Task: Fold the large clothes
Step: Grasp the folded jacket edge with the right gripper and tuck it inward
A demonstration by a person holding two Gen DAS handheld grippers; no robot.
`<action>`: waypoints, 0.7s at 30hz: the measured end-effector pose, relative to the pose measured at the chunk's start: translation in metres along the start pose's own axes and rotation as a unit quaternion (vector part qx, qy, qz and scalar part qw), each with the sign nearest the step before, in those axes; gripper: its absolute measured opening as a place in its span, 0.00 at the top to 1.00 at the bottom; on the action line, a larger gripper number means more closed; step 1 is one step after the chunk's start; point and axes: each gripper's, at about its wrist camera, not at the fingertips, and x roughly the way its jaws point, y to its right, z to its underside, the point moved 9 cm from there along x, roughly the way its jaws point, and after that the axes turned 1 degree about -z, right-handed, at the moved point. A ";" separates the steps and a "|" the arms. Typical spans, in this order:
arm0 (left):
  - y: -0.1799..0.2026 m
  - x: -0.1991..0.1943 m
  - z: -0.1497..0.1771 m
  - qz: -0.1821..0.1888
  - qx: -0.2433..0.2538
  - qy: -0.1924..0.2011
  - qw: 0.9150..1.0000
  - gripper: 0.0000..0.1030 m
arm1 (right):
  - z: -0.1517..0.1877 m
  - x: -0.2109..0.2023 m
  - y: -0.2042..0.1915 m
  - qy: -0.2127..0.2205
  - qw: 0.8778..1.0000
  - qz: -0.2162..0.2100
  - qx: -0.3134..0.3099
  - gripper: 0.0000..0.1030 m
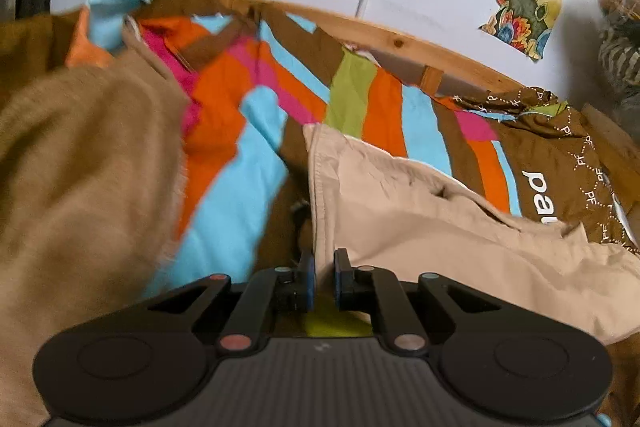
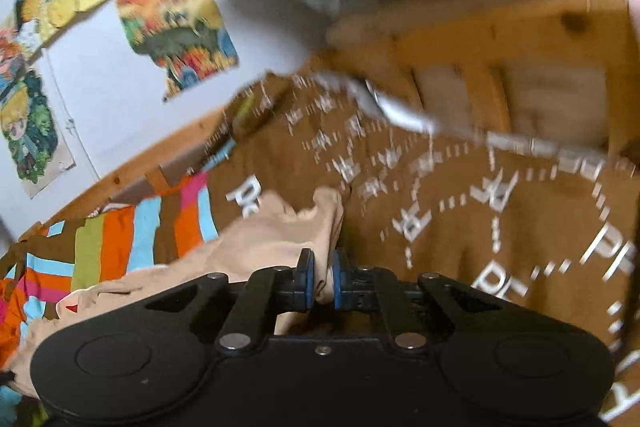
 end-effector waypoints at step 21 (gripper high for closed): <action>-0.020 0.012 0.061 -0.056 0.027 -0.087 0.994 0.88 | 0.054 -0.003 0.006 -0.105 0.991 0.078 -0.037 0.90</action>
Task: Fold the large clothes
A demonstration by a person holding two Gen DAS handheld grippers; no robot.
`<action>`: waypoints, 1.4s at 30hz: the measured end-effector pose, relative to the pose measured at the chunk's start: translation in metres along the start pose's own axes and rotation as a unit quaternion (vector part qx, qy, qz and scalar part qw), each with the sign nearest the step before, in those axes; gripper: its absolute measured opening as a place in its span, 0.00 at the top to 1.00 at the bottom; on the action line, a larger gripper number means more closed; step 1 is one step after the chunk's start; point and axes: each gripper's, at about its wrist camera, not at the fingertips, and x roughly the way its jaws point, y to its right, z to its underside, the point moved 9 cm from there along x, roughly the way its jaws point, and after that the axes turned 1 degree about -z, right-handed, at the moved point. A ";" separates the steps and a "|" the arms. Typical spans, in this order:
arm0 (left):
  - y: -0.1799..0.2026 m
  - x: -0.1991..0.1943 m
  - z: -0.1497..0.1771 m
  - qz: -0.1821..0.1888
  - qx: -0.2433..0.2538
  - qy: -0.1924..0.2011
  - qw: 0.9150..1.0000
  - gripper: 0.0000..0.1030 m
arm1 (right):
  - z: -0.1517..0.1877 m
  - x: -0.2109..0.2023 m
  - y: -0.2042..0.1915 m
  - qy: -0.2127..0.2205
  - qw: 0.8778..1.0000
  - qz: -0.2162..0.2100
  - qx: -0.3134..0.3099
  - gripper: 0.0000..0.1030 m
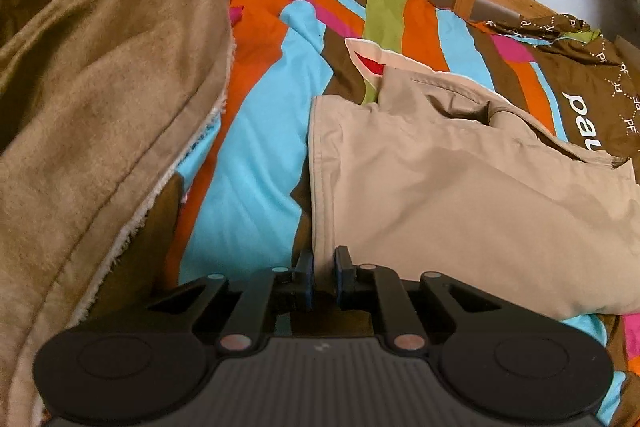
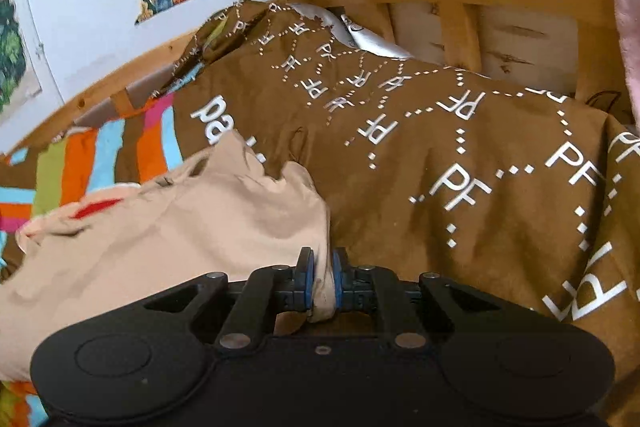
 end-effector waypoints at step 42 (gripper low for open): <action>0.212 0.070 -0.056 0.041 0.151 0.104 0.982 0.01 | 0.000 0.009 -0.177 0.173 0.949 -0.041 -0.261 0.01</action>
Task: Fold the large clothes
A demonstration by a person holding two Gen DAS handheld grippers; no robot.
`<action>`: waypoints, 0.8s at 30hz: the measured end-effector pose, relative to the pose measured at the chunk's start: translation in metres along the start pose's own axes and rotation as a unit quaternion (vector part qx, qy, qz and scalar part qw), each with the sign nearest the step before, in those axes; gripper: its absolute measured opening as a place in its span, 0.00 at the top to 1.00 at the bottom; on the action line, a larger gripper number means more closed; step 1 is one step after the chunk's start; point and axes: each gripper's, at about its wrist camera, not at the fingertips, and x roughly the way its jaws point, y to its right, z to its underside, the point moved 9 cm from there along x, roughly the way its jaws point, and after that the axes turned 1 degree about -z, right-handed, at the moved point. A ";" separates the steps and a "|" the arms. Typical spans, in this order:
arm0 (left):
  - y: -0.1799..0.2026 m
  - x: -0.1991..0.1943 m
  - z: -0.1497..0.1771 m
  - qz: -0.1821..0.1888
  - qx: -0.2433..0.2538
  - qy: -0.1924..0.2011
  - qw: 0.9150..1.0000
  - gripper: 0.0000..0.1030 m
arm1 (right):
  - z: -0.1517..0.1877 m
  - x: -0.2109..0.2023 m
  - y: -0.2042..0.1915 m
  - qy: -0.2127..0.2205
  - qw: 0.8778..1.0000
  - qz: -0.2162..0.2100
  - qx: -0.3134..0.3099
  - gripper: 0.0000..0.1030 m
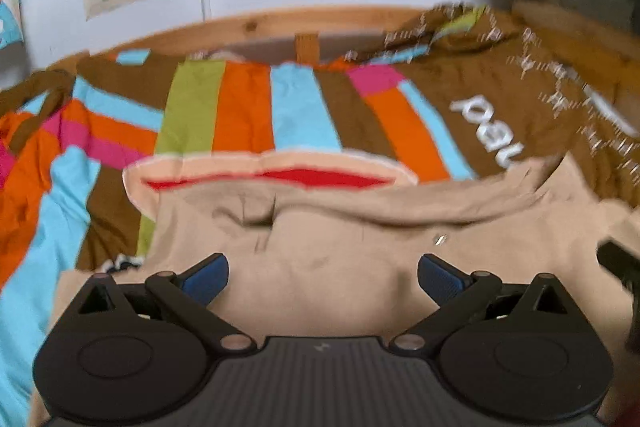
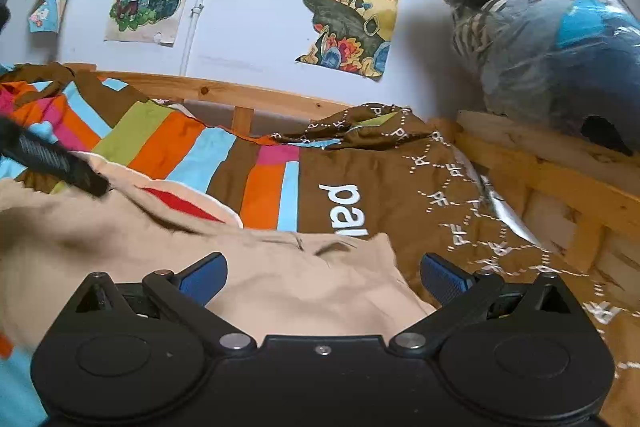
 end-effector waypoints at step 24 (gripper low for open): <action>-0.017 0.011 0.053 -0.007 -0.031 0.001 1.000 0.01 | 0.059 0.066 -0.022 -0.100 0.994 -0.037 0.019 0.01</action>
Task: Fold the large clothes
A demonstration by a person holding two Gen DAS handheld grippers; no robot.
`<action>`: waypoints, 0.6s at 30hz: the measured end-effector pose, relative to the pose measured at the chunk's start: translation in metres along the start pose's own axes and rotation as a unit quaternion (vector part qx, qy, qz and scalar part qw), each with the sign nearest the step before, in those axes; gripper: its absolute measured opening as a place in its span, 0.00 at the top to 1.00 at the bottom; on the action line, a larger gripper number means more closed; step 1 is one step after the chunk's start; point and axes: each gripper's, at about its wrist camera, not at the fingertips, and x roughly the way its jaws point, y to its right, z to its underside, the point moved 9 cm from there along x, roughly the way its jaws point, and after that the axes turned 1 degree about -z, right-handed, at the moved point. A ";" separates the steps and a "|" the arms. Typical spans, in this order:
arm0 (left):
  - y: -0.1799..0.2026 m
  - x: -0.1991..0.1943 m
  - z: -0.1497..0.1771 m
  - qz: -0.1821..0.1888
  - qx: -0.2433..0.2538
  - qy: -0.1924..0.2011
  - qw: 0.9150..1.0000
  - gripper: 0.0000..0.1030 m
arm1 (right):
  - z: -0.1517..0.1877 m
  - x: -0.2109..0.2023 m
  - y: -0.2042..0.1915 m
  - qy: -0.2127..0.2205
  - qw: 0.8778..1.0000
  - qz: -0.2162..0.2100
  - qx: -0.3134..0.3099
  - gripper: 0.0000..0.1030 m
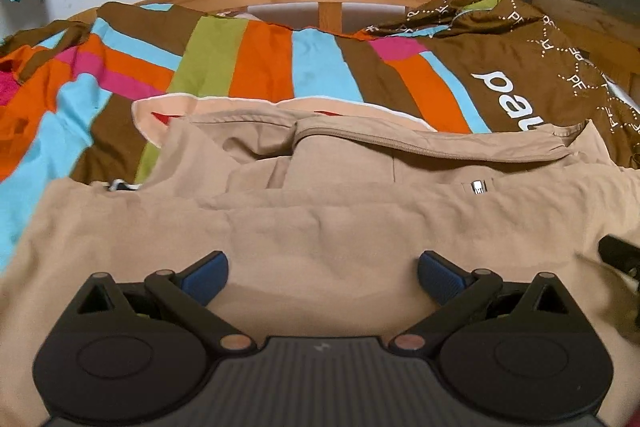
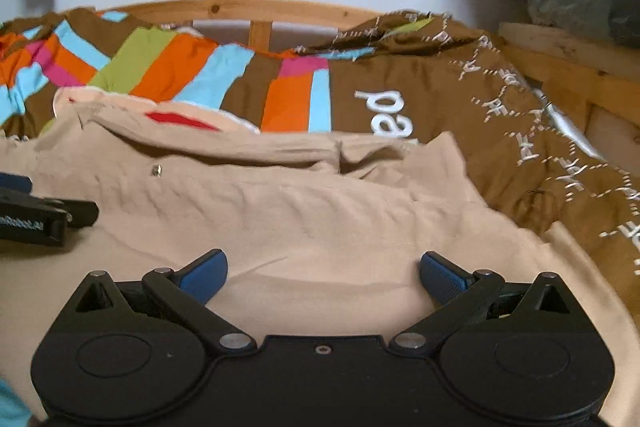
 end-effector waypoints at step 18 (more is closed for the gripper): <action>-0.004 -0.035 0.018 0.000 0.013 -0.016 1.000 0.00 | 0.011 -0.015 -0.006 -0.008 1.000 -0.016 0.009 0.01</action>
